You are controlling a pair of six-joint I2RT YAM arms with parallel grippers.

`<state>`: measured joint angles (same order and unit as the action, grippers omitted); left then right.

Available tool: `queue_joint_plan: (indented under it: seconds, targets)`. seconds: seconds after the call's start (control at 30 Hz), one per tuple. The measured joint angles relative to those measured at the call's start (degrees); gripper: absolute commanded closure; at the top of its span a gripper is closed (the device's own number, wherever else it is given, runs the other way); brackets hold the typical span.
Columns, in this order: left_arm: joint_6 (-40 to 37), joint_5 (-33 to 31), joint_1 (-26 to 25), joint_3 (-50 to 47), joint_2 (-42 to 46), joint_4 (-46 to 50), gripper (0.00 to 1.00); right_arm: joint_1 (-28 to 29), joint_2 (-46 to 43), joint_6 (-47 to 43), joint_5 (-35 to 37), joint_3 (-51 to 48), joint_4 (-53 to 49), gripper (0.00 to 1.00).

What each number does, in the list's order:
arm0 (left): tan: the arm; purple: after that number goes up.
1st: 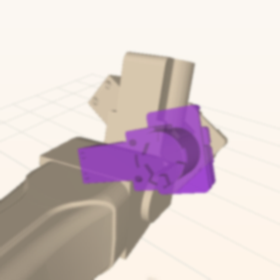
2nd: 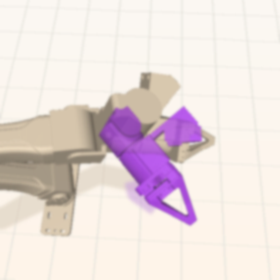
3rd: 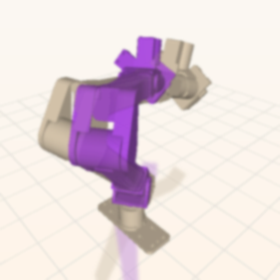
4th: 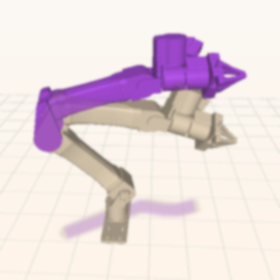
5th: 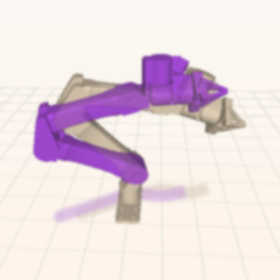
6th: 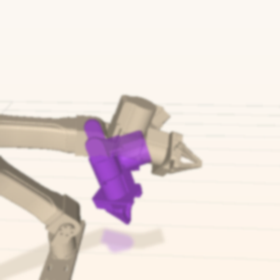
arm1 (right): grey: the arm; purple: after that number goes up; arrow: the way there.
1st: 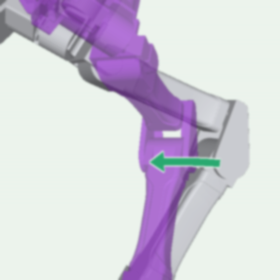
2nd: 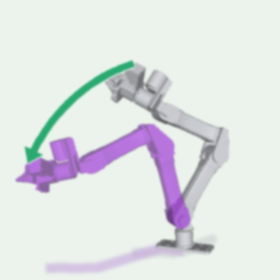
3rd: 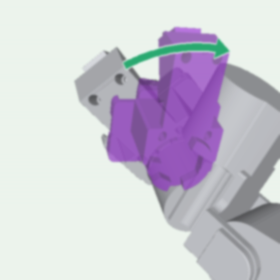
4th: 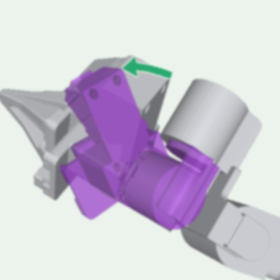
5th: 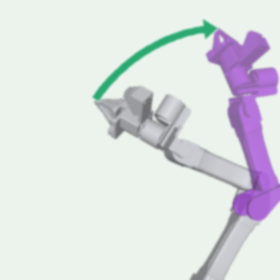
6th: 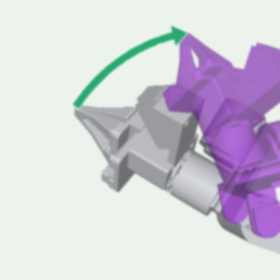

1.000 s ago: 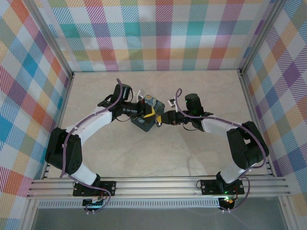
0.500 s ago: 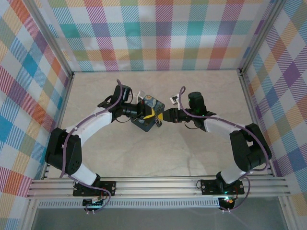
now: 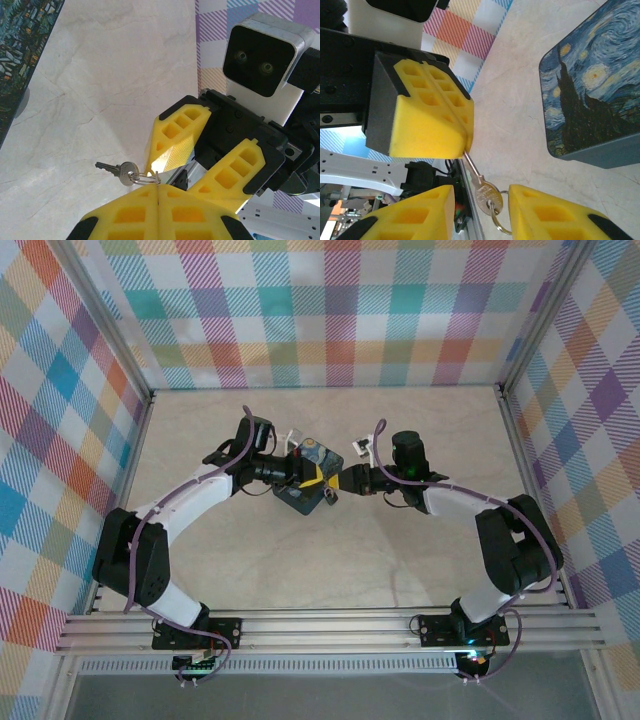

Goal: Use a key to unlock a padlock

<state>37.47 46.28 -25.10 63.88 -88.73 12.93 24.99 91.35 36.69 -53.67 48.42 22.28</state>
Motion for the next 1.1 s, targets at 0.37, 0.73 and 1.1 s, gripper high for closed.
queue_joint_plan:
  seconds: [0.37,0.73,1.1]
  targets:
    - [0.44,0.44,0.00,0.00,0.00,-0.04,1.00,0.00,0.76,1.22,-1.46,-0.59,2.60,0.65]
    - [0.61,0.42,0.00,0.00,0.00,-0.04,1.00,0.11,0.98,1.92,-1.95,-1.49,3.85,0.71]
    - [0.68,0.44,0.00,0.00,0.00,-1.11,1.00,0.48,0.98,4.72,-2.60,-3.76,8.46,0.75]
